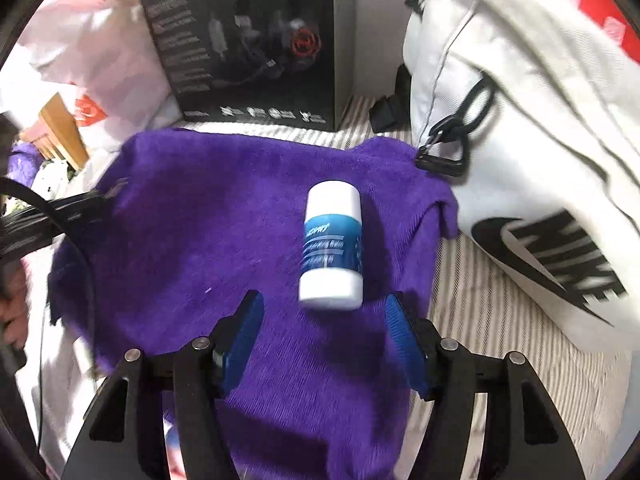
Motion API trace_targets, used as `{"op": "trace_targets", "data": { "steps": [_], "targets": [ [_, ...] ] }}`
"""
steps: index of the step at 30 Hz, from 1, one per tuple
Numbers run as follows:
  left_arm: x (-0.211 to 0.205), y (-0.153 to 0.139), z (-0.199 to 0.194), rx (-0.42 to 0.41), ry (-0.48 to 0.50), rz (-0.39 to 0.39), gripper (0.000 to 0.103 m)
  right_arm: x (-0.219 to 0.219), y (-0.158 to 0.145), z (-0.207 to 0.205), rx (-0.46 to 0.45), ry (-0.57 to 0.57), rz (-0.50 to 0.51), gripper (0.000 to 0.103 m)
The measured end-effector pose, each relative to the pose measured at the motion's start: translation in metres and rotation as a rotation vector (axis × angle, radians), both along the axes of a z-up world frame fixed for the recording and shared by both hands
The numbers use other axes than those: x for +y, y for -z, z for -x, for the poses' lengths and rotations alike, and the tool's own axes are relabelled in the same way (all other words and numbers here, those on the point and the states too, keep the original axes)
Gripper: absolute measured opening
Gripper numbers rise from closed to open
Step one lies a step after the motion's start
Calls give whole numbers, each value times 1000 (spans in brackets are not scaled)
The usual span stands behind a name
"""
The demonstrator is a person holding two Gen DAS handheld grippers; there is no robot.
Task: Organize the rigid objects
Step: 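Set the balm stick on the purple towel with the right tool while the left tool carries the clip, then lower the binder clip onto the purple towel and open the left tool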
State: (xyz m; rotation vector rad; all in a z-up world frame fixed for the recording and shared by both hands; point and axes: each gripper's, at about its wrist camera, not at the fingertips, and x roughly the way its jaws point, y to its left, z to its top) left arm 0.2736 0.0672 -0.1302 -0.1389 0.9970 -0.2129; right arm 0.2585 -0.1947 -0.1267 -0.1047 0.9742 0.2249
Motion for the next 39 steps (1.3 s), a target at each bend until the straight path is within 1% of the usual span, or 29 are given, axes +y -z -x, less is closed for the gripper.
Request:
{"op": "trace_targets", "data": {
  "steps": [3, 5, 8, 11, 15, 16, 18, 19, 24, 26, 29, 35, 37, 39],
  "targets": [
    [-7, 8, -10, 11, -4, -29, 39, -9, -11, 26, -21, 6, -20, 64],
    [-13, 13, -15, 24, -6, -54, 39, -14, -15, 35, -24, 21, -35, 65],
    [-19, 19, -18, 34, -9, -89, 39, -28, -21, 58, -28, 40, -77, 65],
    [-25, 20, -20, 33, 2, -132, 39, -36, -23, 80, -35, 47, -84, 65],
    [-33, 21, -21, 35, 25, -187, 39, -40, -21, 95, -36, 72, -107, 65],
    [-34, 21, -21, 36, 34, -202, 40, -40, -19, 97, -34, 77, -116, 65],
    [-39, 21, -19, 35, 49, -229, 45, -42, -17, 104, -26, 88, -128, 65],
    [-41, 21, -18, 36, 45, -240, 45, -43, -16, 107, -23, 94, -132, 65],
    [-38, 19, -10, 57, 39, -232, 52, -49, -13, 122, -15, 120, -145, 65],
    [-38, 19, -4, 62, 38, -233, 52, -50, -13, 128, -18, 129, -160, 65],
    [-36, 15, 10, 62, 38, -209, 52, -53, -15, 139, -27, 143, -187, 65],
    [-32, -13, 69, -25, 56, -139, 52, -50, -19, 162, -48, 150, -189, 65],
    [-31, -24, 95, -59, 81, -99, 52, -49, -19, 169, -49, 155, -191, 65],
    [-35, -31, 112, -86, 115, -82, 52, -47, -19, 174, -53, 155, -186, 65]
  ]
}}
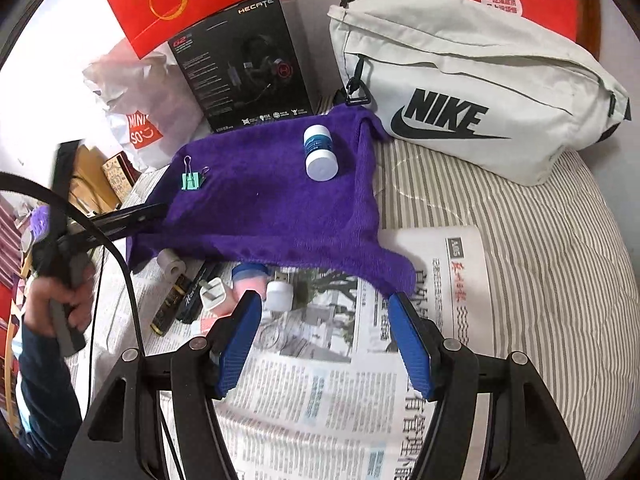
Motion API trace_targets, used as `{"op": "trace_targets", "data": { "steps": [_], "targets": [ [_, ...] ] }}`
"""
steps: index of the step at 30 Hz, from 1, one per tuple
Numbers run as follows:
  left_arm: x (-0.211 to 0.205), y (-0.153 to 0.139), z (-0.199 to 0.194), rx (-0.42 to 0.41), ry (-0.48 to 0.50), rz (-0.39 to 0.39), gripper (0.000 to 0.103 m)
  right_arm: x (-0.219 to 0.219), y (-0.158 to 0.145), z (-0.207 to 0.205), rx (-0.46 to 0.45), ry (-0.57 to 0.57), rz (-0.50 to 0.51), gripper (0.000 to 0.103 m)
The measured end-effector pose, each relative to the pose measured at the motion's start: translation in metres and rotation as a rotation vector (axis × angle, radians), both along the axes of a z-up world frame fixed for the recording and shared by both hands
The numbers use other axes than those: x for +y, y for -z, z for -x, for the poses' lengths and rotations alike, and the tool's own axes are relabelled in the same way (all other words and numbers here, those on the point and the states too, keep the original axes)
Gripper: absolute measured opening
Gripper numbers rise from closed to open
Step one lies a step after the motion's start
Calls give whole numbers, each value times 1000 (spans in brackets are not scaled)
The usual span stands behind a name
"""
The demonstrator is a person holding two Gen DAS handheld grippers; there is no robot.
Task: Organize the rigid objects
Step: 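Lower the binder clip onto the purple towel and open the left tool, then grasp the white tape roll with the left tool while the right tool reaches for the USB drive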
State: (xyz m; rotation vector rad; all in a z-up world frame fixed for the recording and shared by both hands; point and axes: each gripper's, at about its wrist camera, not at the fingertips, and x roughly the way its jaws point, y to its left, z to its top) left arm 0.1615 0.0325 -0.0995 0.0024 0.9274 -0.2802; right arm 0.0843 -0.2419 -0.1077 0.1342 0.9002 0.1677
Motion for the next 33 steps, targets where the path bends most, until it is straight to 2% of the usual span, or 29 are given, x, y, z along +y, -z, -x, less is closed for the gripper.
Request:
{"op": "trace_targets", "data": {
  "steps": [3, 7, 12, 16, 19, 21, 26, 33],
  "targets": [
    [-7, 2, 28, -21, 58, 2, 52, 3, -1, 8, -14, 0, 5, 65],
    [-13, 22, 42, 17, 88, -37, 52, 4, -2, 16, -23, -5, 6, 65],
    [-16, 42, 38, 52, 94, -34, 51, 9, 0, 25, -24, -16, 16, 66],
    [-24, 49, 30, 49, 106, -72, 47, 11, 2, 27, -17, -18, 29, 66],
    [-23, 48, 26, 55, 111, -58, 40, 10, 5, 26, -8, -13, 41, 66],
    [-24, 48, 24, 59, 117, -56, 31, 10, 7, 25, -2, -13, 43, 66],
    [-22, 48, 25, 62, 126, -55, 31, 11, 13, 23, 19, -18, 47, 66],
    [-5, 49, 32, 67, 82, -64, 31, 14, 17, 17, 33, -26, 47, 66]
  ]
}}
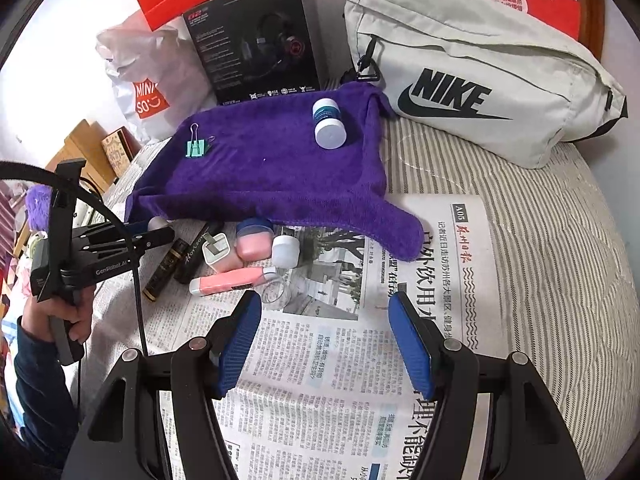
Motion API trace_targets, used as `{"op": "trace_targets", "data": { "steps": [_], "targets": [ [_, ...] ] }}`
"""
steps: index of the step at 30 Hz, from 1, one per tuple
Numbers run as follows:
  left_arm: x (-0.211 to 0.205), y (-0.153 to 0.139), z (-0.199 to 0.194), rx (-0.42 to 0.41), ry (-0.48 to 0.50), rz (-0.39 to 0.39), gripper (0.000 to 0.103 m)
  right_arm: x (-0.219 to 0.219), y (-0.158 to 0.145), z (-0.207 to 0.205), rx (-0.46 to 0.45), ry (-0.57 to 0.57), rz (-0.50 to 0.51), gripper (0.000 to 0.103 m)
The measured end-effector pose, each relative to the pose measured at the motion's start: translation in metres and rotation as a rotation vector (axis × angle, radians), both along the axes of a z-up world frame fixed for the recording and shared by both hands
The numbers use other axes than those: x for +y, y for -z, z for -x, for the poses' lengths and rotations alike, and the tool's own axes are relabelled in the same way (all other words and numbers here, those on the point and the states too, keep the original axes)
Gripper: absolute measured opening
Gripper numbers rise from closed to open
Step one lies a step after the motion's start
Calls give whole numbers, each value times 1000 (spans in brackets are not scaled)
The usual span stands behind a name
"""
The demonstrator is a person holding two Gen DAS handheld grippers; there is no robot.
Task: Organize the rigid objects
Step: 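Grasp the white tape roll with the left tool while the right tool reaches for the USB drive, then grasp the white USB drive with the right tool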
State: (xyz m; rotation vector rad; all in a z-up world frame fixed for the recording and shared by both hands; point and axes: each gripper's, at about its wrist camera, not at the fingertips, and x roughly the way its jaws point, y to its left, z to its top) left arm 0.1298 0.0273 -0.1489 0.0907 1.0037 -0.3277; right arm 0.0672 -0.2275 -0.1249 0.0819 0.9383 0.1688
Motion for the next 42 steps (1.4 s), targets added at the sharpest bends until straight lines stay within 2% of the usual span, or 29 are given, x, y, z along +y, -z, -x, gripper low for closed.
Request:
{"op": "trace_targets", "data": {
  "steps": [6, 14, 18, 26, 31, 35, 42],
  "targets": [
    [-4, 6, -4, -22, -19, -35, 30, 6, 10, -10, 9, -17, -12, 66],
    [26, 4, 15, -3, -83, -26, 30, 29, 24, -42, -5, -59, 8, 65],
    [32, 5, 20, -3, -102, -6, 30, 35, 34, -60, 25, -76, 35, 51],
    [33, 7, 19, -8, -107, 4, 30, 42, 51, -73, 66, -102, 57, 44],
    [34, 7, 19, -12, -107, 7, 30, 43, 52, -77, 57, -104, 102, 31],
    [34, 7, 19, -14, -109, 15, 30, 36, 51, -80, 63, -91, 99, 32],
    [34, 8, 19, -19, -108, 9, 30, 46, 53, -84, 40, -140, 124, 38]
  ]
}}
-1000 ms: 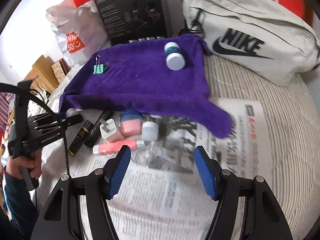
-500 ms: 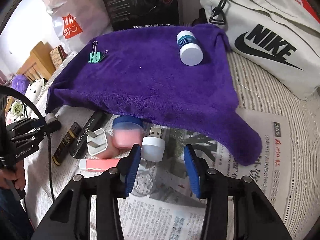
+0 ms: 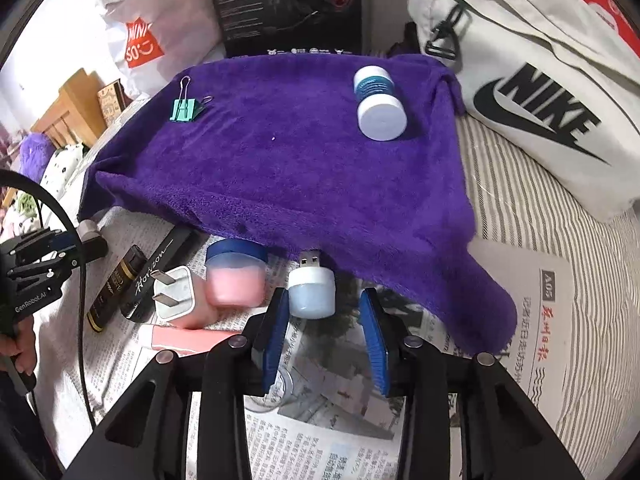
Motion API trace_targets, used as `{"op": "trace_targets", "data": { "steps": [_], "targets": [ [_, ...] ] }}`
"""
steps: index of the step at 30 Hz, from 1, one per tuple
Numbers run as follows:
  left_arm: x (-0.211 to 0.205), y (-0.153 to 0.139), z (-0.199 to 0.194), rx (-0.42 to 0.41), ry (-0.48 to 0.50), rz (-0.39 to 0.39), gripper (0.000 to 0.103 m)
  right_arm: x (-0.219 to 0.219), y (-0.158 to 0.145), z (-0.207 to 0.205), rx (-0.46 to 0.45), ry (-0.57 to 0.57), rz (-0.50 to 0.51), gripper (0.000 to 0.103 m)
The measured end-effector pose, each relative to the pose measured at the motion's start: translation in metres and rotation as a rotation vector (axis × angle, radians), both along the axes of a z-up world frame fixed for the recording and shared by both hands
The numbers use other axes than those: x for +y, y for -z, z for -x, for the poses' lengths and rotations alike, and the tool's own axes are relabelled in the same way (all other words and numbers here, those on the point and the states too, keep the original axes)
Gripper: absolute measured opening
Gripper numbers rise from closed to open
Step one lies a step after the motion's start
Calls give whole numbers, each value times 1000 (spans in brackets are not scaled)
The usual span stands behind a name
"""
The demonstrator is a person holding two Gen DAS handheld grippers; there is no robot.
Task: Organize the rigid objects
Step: 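Grasp the white USB drive with the right tool, then place the USB drive beside the balm stick with the right tool while the left tool carries the tape roll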
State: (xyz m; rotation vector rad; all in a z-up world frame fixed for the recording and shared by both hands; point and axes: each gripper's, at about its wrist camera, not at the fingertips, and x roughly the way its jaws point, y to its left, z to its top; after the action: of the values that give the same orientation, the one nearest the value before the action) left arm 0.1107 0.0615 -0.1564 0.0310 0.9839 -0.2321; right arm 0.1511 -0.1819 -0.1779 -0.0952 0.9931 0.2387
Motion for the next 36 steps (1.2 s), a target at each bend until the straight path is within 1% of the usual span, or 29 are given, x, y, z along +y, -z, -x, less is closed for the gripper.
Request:
{"op": "trace_targets", "data": {
  "steps": [4, 5, 6, 8, 14, 15, 19, 24, 30, 36],
  "targets": [
    [-1, 0, -1, 4, -2, -1, 30, 2, 0, -2, -11, -2, 9, 38],
    [-2, 0, -1, 4, -2, -5, 30, 2, 0, -2, -15, -4, 9, 37],
    [-3, 0, -1, 3, -2, -9, 30, 3, 0, -1, -16, -11, 8, 33],
    [-3, 1, -1, -1, -3, -11, 30, 4, 1, -1, -24, -21, 19, 32],
    [1, 1, -2, -7, -12, 19, 30, 7, 2, -2, -39, -33, 21, 29],
    [2, 0, -2, -7, -13, 28, 30, 6, 2, -1, -31, -40, 12, 24],
    [9, -3, 0, 2, -18, 69, 30, -1, -1, 5, -10, -37, -31, 24],
    [10, -9, 4, 0, -16, 75, 30, -12, -8, 16, -12, -25, -73, 24],
    [12, -18, 7, -9, -18, 85, 30, -20, -16, 24, -18, -29, -96, 24],
    [16, -28, 8, -26, -22, 87, 30, -30, -31, 29, -47, -25, -118, 24]
  ]
}}
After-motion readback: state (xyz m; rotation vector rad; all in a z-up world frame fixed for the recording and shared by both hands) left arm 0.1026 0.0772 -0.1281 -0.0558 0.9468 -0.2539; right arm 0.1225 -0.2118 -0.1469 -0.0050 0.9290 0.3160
